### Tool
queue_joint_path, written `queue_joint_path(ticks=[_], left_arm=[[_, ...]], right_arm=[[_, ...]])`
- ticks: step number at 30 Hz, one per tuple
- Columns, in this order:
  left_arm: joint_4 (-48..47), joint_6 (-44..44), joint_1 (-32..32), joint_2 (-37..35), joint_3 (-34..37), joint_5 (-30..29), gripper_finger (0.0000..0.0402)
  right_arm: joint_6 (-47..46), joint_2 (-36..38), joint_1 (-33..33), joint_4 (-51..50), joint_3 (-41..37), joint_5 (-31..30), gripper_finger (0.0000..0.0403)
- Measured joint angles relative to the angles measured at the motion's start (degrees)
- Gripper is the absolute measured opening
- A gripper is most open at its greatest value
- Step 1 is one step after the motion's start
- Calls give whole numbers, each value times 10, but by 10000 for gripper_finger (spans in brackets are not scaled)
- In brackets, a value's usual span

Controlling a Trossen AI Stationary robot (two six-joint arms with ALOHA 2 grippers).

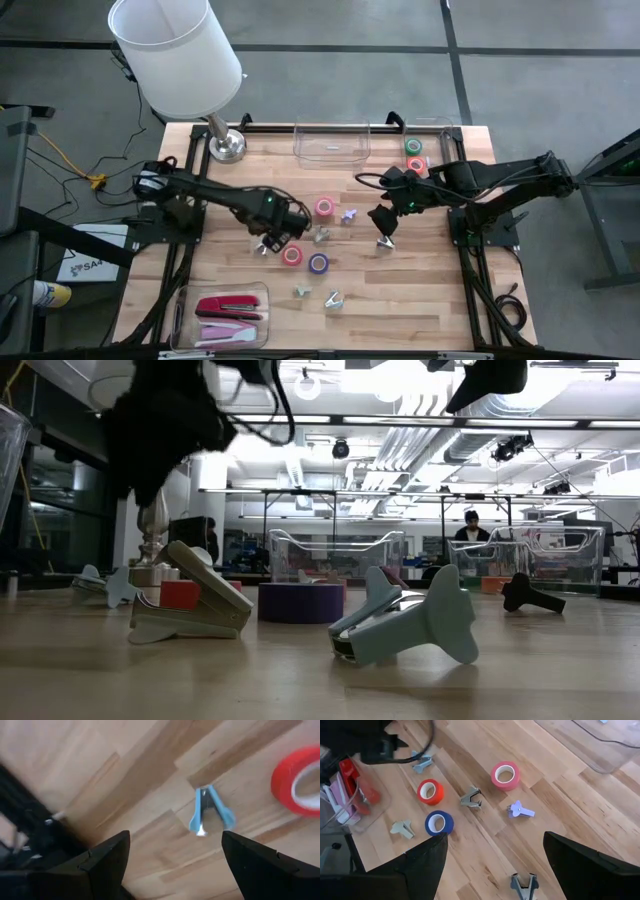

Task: Pick and place Stapler, Stapler remover, tape
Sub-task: Put the top blue staple remover into the top left transparent bin

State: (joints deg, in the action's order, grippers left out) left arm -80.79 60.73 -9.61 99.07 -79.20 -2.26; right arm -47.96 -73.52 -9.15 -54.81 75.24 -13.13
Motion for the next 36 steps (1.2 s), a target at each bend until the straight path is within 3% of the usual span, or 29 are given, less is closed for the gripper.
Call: queue_joint_path(ticks=[9, 20, 36], left_arm=[[125, 4, 67, 0, 87, 91, 308], [185, 2, 70, 0, 150, 151, 308], [243, 25, 70, 0, 157, 171, 308]], right_arm=[[3, 0, 0, 0, 0, 0, 320], [23, 0, 0, 0, 0, 0, 320], [35, 0, 0, 0, 0, 0, 320]])
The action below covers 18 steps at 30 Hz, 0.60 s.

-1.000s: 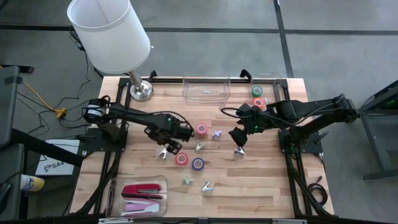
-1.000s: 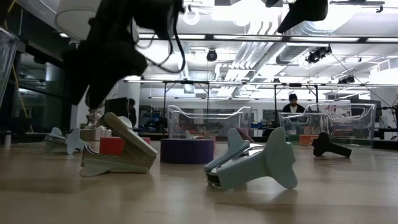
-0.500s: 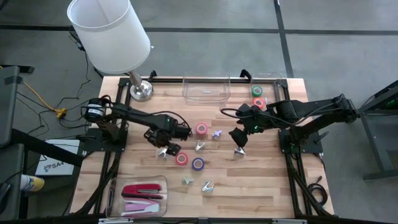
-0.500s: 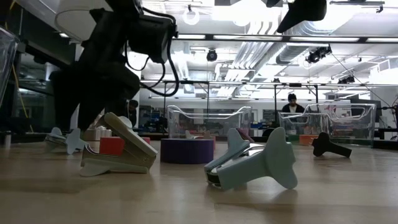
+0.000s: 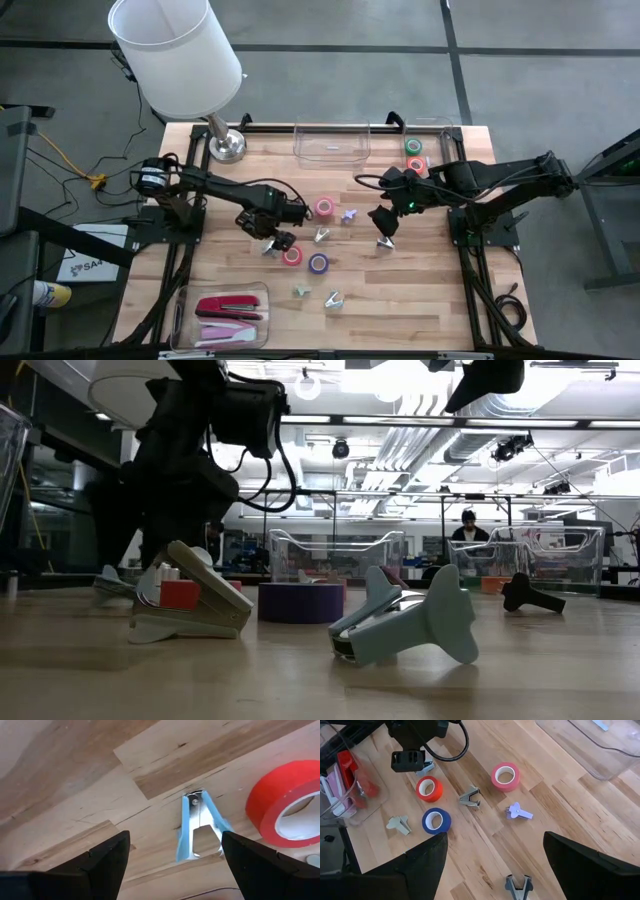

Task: Pick and place Stapler, Stapler remover, tape
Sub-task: Put the top blue staple remover into the top left transparent bin

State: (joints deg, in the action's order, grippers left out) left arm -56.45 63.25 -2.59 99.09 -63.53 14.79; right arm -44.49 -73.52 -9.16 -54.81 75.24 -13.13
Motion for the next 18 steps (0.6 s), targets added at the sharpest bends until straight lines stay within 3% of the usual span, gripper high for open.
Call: queue_joint_path(ticks=[18], left_arm=[[78, 18, 10, 0, 0, 31, 308]], right_arm=[[10, 0, 0, 0, 0, 0, 320]])
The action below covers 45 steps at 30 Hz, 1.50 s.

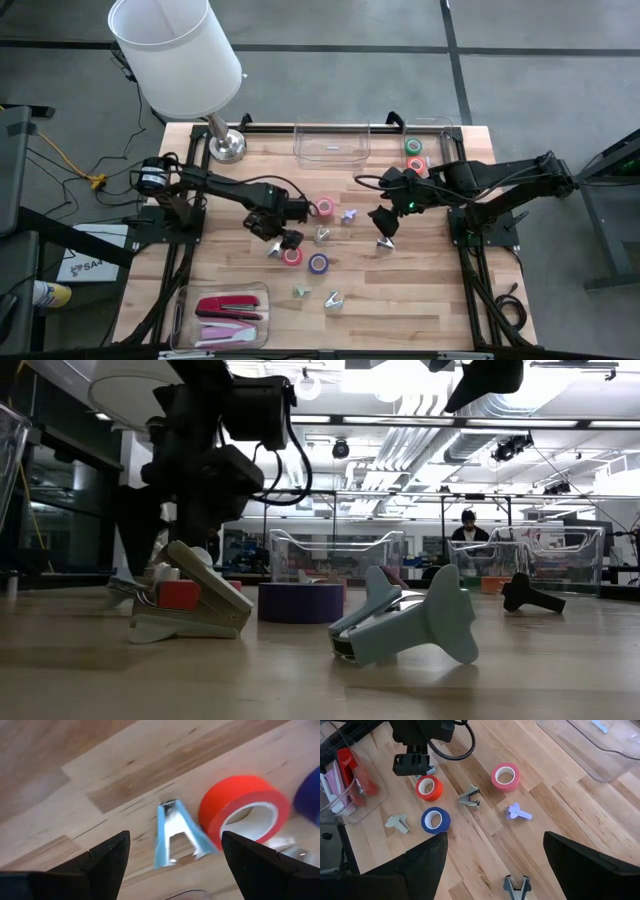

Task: Pick and place Stapler, Stapler remover, tape
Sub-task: Put the top blue staple remover into the top left transparent bin

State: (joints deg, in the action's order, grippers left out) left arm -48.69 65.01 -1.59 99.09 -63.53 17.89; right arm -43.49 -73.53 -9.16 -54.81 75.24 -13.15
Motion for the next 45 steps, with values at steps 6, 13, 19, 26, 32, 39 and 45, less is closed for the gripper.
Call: queue_joint_path(ticks=[6, 13, 19, 26, 32, 39, 45], left_arm=[[6, 2, 9, 0, 0, 8, 308], [6, 0, 8, 5, 0, 11, 308], [-13, 1, 8, 5, 0, 12, 308], [-17, 0, -3, 5, 0, 26, 308], [-6, 3, -3, 5, 0, 27, 308], [10, 9, -3, 5, 0, 30, 308], [6, 16, -10, 5, 0, 26, 308]], right_arm=[[0, 0, 0, 0, 0, 0, 320], [4, 0, 0, 0, 0, 0, 320], [5, 0, 0, 0, 0, 0, 320], [5, 0, 0, 0, 0, 0, 320], [5, 0, 0, 0, 0, -3, 320], [5, 0, 0, 0, 0, -3, 320], [5, 0, 0, 0, 0, -3, 320]])
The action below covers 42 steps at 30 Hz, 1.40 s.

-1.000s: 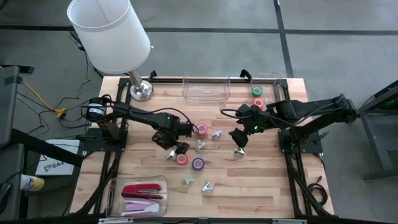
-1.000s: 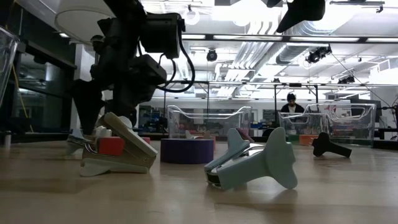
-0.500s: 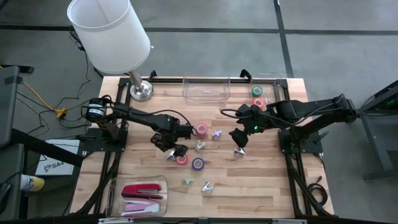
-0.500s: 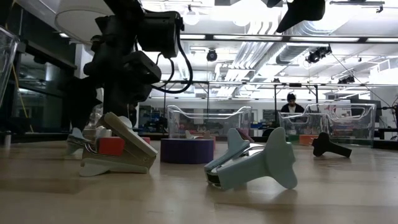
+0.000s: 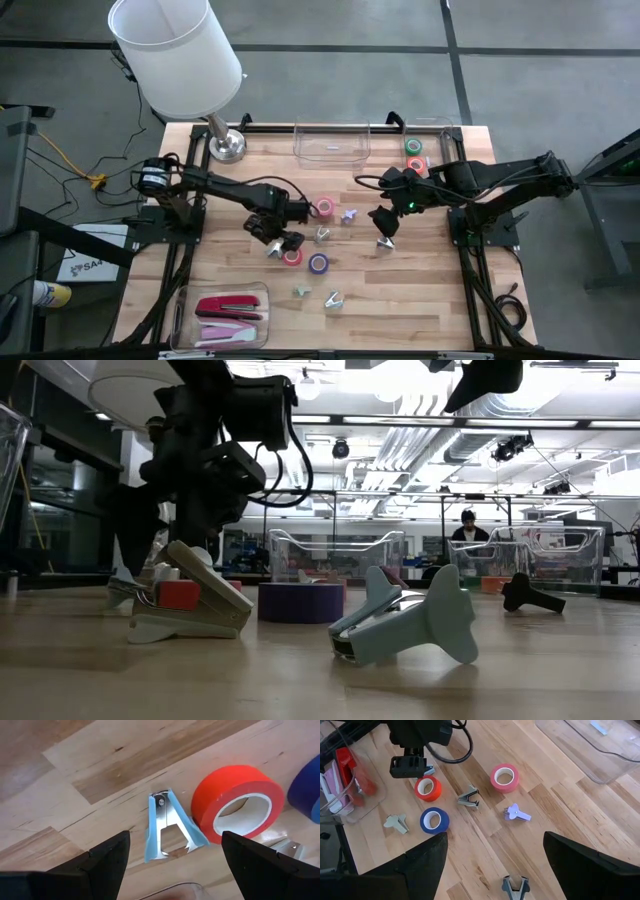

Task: Pick and place Stapler, Stapler remover, tape
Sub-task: Put the top blue staple remover into the top left transparent bin

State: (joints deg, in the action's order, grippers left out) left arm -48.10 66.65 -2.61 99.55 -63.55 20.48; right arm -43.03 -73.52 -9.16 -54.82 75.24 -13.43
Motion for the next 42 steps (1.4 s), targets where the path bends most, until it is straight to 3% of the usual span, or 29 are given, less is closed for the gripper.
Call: queue_joint_path(ticks=[8, 23, 31, 42], left_arm=[[-9, 22, -17, 0, 0, -34, 308], [-16, 22, -16, -1, 8, -35, 308], [-64, 15, -16, -1, 28, -52, 308], [-62, -127, -15, -1, 28, -84, 308]], right_arm=[[2, 0, 0, 0, 0, -3, 320], [6, 0, 0, 0, 0, -3, 320], [6, 0, 0, 0, 0, -2, 320], [5, 0, 0, 0, 0, -1, 320]])
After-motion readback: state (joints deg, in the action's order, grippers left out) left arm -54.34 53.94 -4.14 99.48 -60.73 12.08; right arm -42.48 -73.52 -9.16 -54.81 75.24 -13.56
